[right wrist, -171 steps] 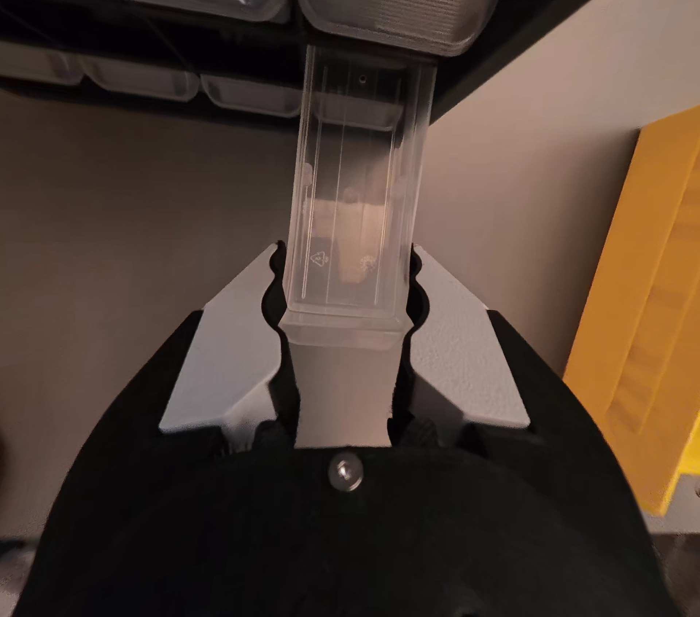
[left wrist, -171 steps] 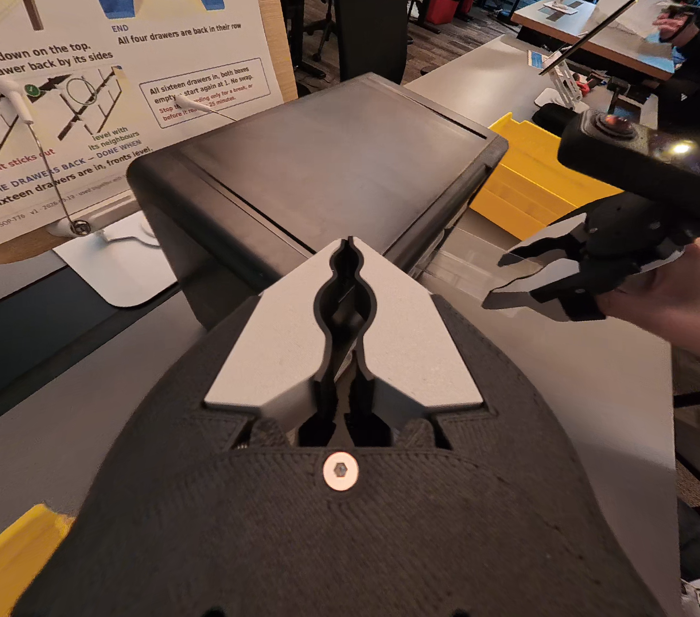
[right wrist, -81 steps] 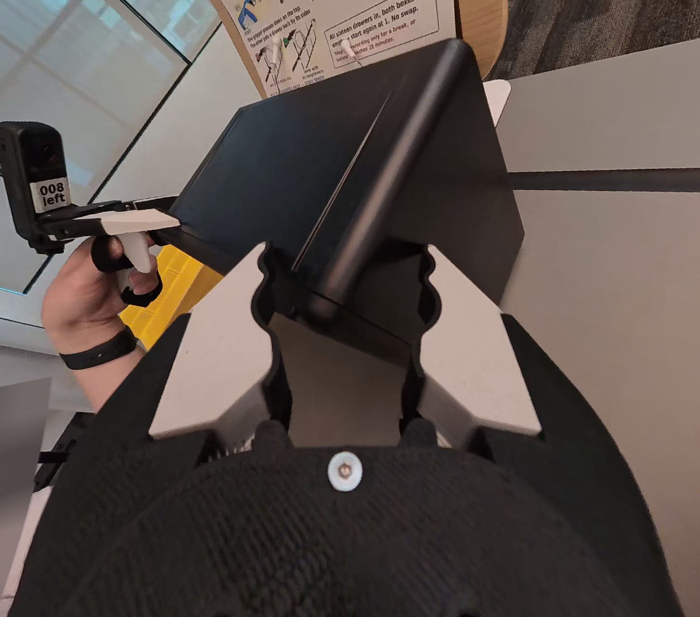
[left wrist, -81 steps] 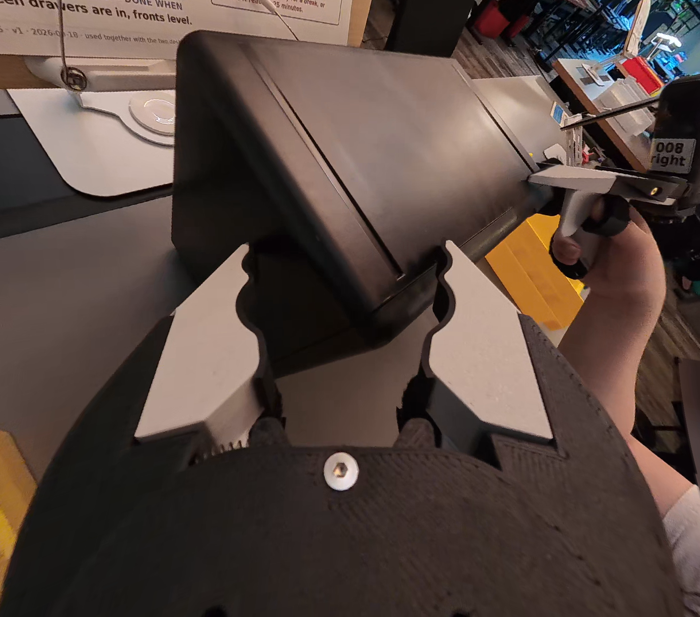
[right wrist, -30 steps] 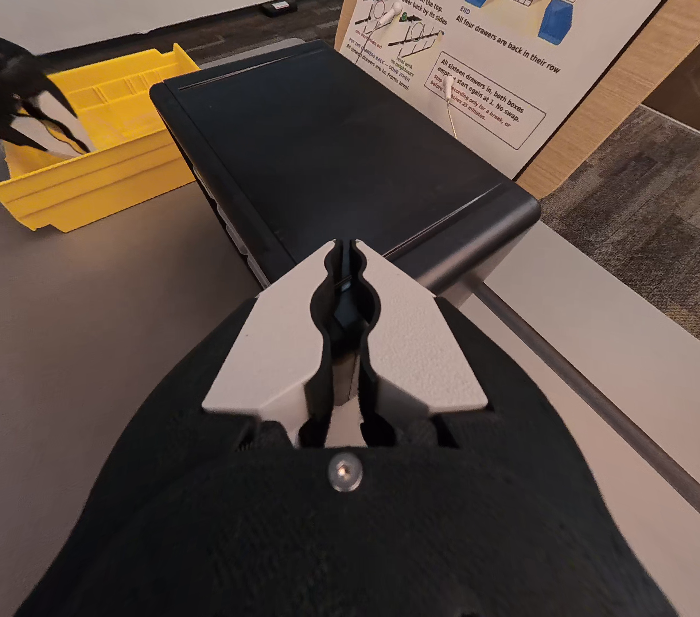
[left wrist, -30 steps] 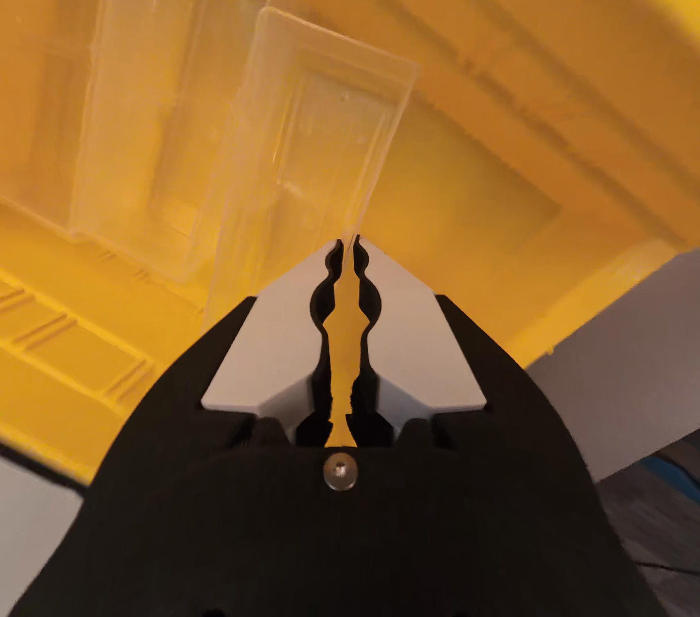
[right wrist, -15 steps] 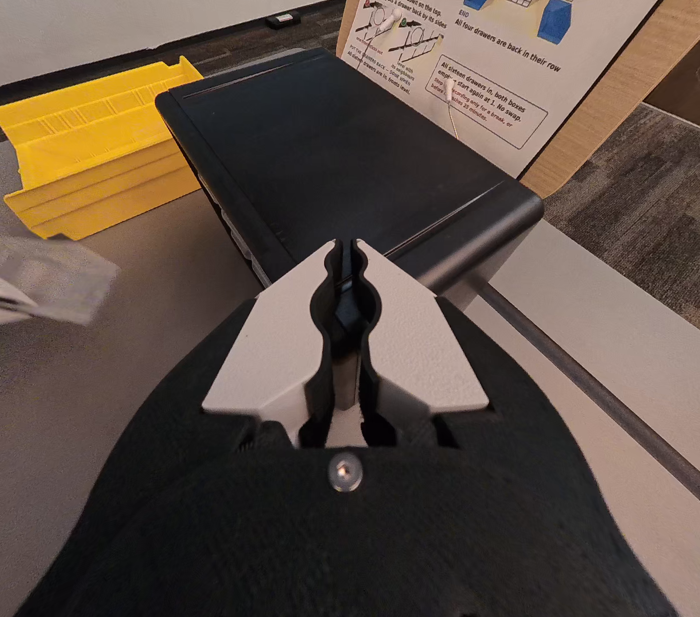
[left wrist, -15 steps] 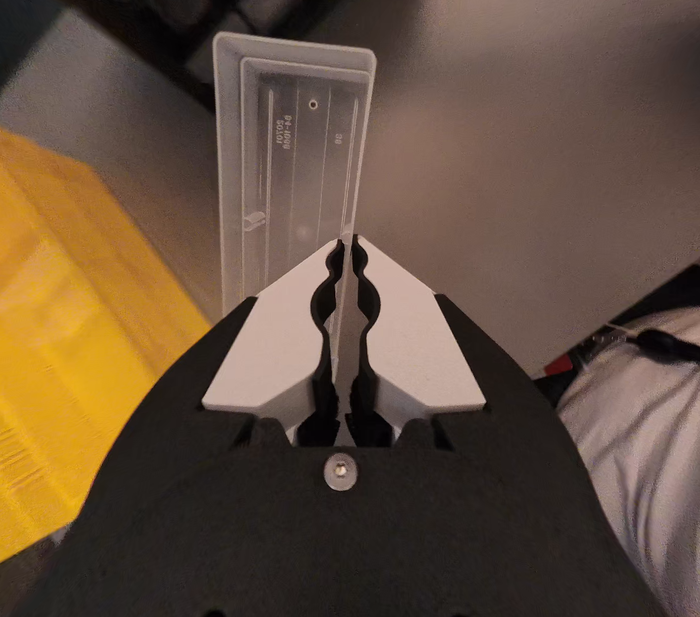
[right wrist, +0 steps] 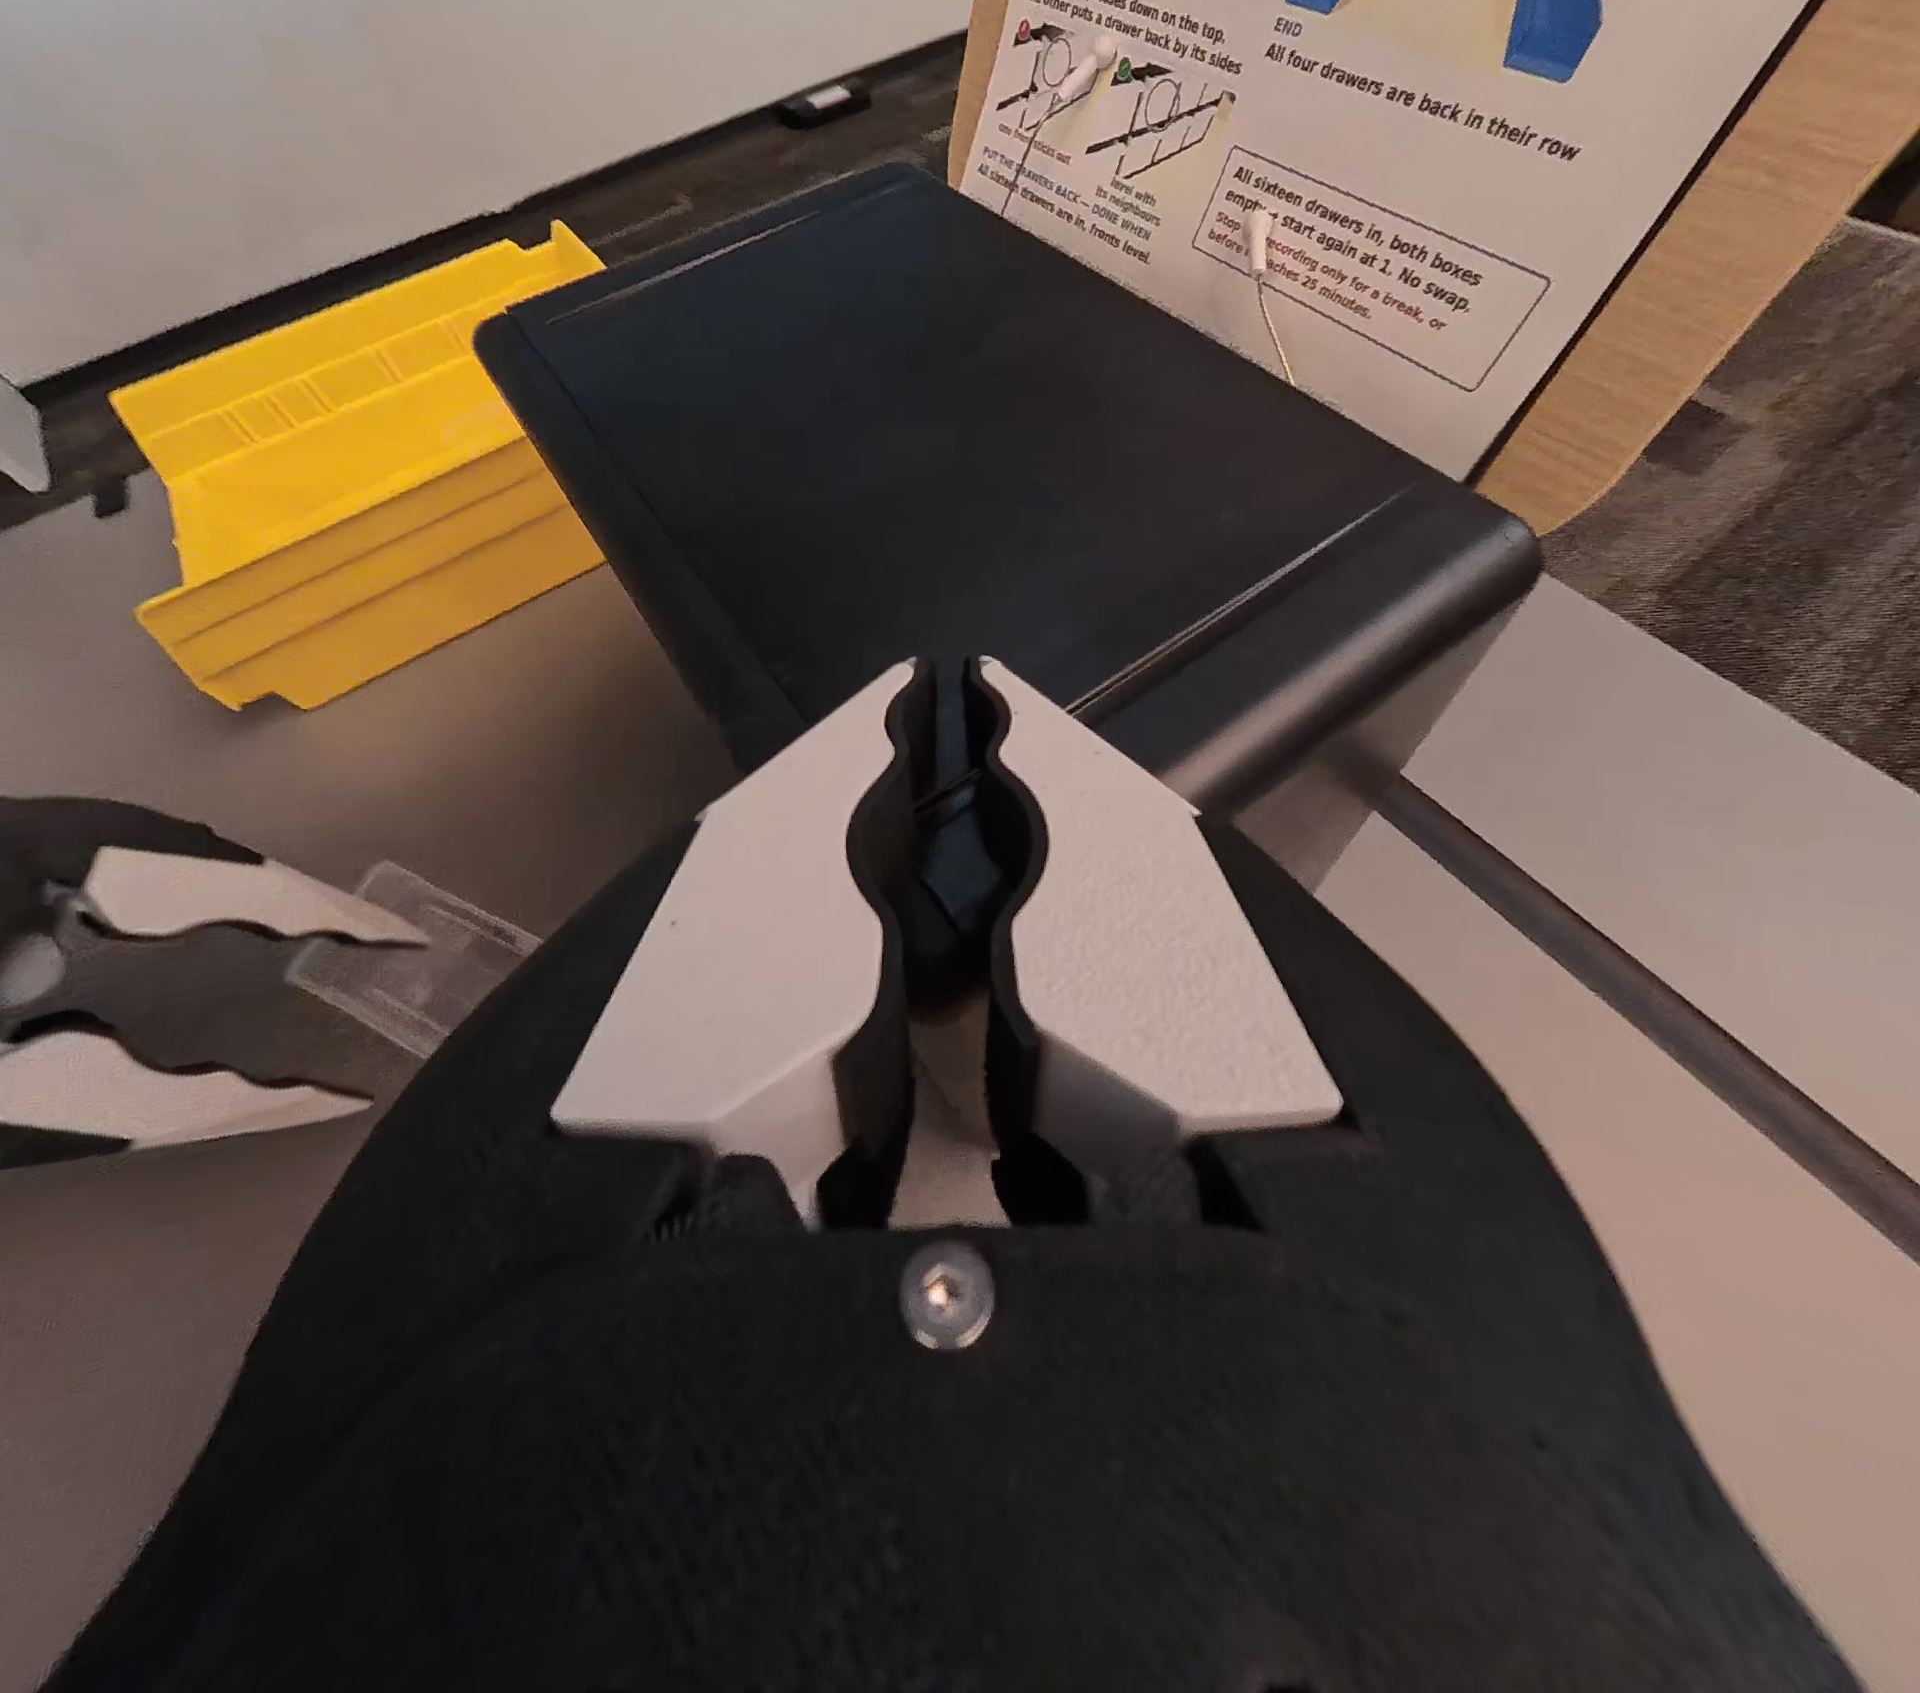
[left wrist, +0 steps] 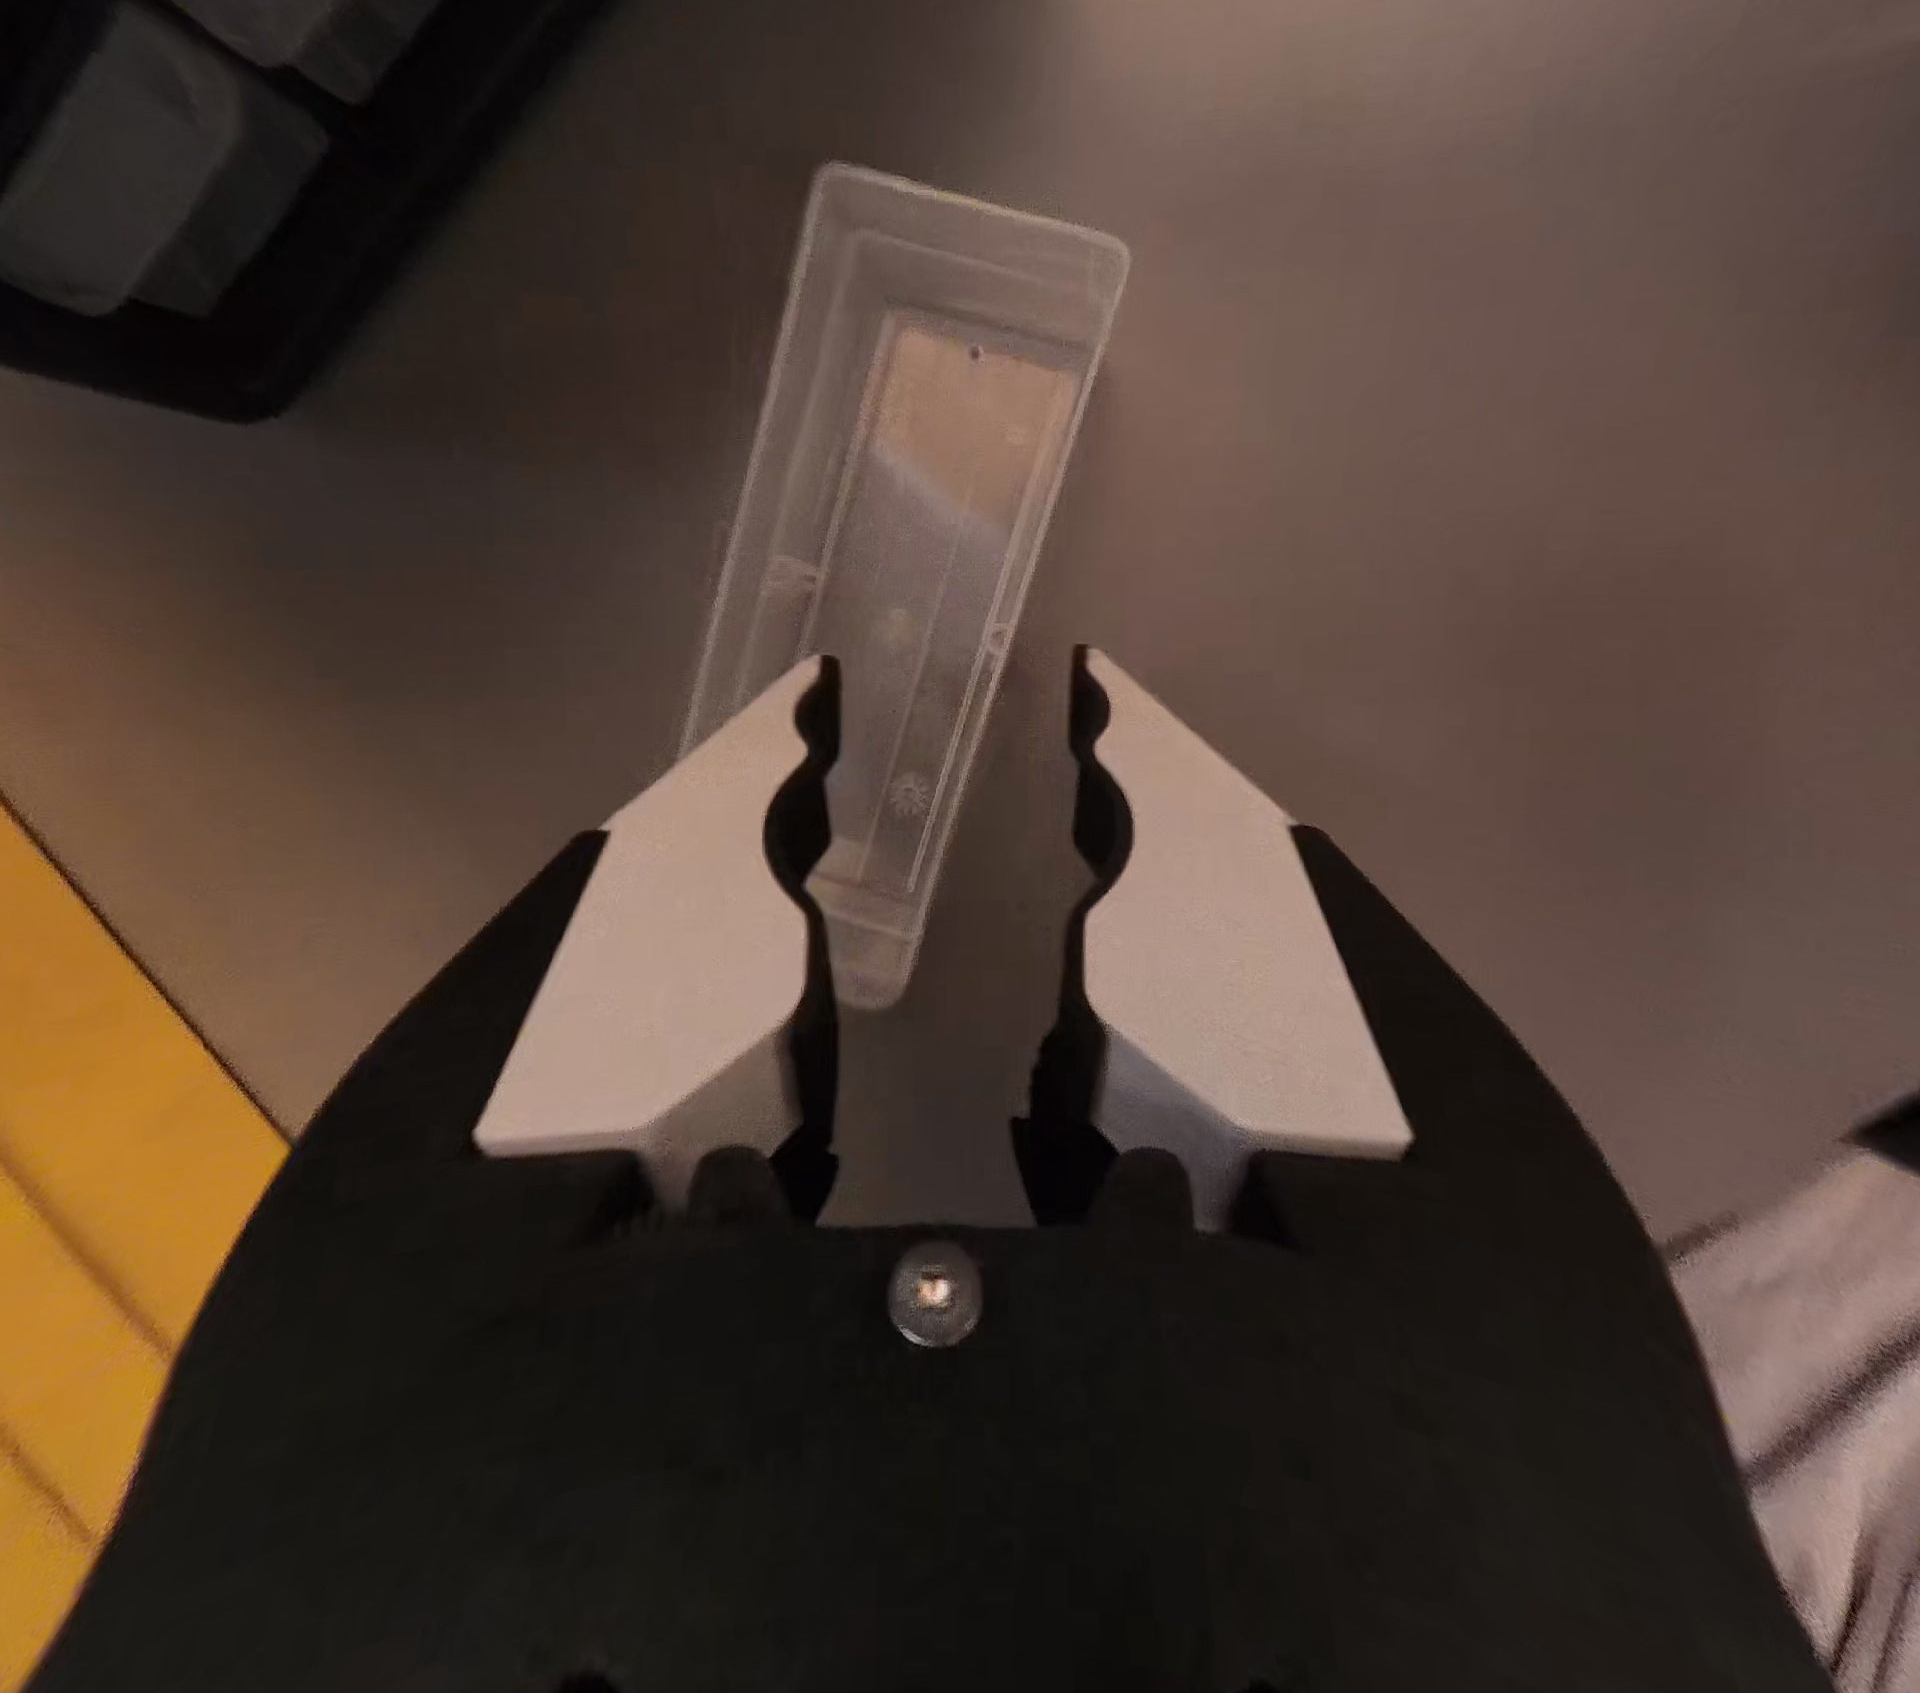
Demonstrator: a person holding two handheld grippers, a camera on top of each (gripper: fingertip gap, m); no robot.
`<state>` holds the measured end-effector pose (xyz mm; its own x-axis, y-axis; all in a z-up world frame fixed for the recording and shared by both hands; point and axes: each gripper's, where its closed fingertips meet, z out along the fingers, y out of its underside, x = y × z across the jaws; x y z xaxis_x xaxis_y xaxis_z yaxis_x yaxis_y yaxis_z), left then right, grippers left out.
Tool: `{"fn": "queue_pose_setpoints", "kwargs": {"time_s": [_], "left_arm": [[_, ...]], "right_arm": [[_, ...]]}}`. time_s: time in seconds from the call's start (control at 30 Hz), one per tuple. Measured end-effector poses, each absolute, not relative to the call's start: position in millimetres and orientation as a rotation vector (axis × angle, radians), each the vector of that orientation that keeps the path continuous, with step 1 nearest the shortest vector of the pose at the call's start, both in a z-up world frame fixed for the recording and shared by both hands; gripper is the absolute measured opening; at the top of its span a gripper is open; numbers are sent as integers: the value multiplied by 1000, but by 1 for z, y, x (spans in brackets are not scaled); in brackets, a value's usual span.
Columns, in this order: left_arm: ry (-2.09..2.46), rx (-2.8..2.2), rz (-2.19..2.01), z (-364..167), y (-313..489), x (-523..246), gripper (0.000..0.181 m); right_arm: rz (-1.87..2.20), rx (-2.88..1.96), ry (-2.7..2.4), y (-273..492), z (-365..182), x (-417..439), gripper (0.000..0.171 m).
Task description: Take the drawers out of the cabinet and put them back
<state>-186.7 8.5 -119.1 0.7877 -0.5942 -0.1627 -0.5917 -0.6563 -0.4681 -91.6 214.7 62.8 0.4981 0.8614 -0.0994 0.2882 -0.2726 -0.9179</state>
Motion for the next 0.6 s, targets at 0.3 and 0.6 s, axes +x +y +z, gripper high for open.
{"fn": "queue_pose_setpoints", "kwargs": {"time_s": [0.3,0.6], "left_arm": [[1248,-2320,-137,-114,11,-204,93],[1295,-2437,-16,-145,18,-222,62]], "right_arm": [[780,-1802,-969,214,63,-92,5],[800,-1794,-974,214,63,-92,6]]}}
